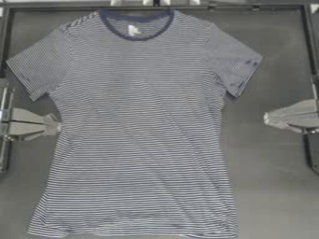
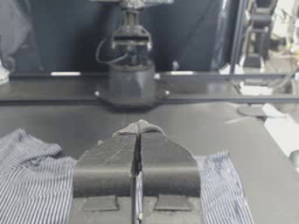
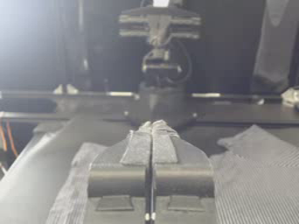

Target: Fold shirt

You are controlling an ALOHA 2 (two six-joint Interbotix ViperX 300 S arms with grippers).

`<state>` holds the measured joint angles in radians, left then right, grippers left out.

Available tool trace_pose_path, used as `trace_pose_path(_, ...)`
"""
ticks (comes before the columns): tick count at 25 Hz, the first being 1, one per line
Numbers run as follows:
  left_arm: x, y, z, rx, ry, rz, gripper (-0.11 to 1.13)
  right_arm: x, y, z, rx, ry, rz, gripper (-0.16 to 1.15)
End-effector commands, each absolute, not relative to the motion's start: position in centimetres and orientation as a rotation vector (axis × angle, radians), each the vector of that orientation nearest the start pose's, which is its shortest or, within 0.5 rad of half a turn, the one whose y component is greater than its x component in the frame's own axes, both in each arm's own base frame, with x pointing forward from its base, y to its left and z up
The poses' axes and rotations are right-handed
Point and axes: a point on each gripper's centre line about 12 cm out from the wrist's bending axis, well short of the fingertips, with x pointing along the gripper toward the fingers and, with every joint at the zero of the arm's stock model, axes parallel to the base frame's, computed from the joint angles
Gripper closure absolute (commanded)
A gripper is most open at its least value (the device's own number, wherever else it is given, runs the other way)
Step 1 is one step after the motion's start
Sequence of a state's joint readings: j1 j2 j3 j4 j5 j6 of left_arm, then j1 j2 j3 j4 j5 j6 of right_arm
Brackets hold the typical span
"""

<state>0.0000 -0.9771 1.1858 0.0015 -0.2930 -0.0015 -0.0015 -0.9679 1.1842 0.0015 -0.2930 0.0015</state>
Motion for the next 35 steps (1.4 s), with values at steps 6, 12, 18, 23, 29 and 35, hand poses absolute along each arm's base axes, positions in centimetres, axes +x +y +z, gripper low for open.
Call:
trace_pose_path(6, 19.8, 0.2, 30.4, 0.01, -0.101, 0.01, 0.94, 19.9, -0.2, 29.4, 0.02, -0.101, -0.013, 0.88)
trace_pose_path(12, 20.0, 0.2, 30.5, 0.003, -0.072, 0.01, 0.65, 19.9, -0.1, 29.5, -0.018, -0.1, -0.002, 0.54)
trace_pose_path(18, 20.1, 0.2, 30.9, -0.001, -0.015, 0.011, -0.07, 20.0, -0.1, 29.2, -0.008, -0.071, -0.004, -0.1)
trace_pose_path(23, 20.3, 0.2, 31.1, -0.005, 0.087, 0.011, 0.03, 20.3, -0.2, 29.6, 0.006, 0.037, -0.01, 0.0)
trace_pose_path(29, 20.0, 0.1, 32.0, -0.04, 0.305, 0.011, 0.01, 20.5, -0.1, 31.7, 0.041, 0.273, -0.004, 0.0)
trace_pose_path(35, 19.6, -0.2, 31.9, -0.12, 0.517, 0.02, 0.01, 21.7, 0.6, 32.6, 0.139, 0.504, 0.025, 0.0)
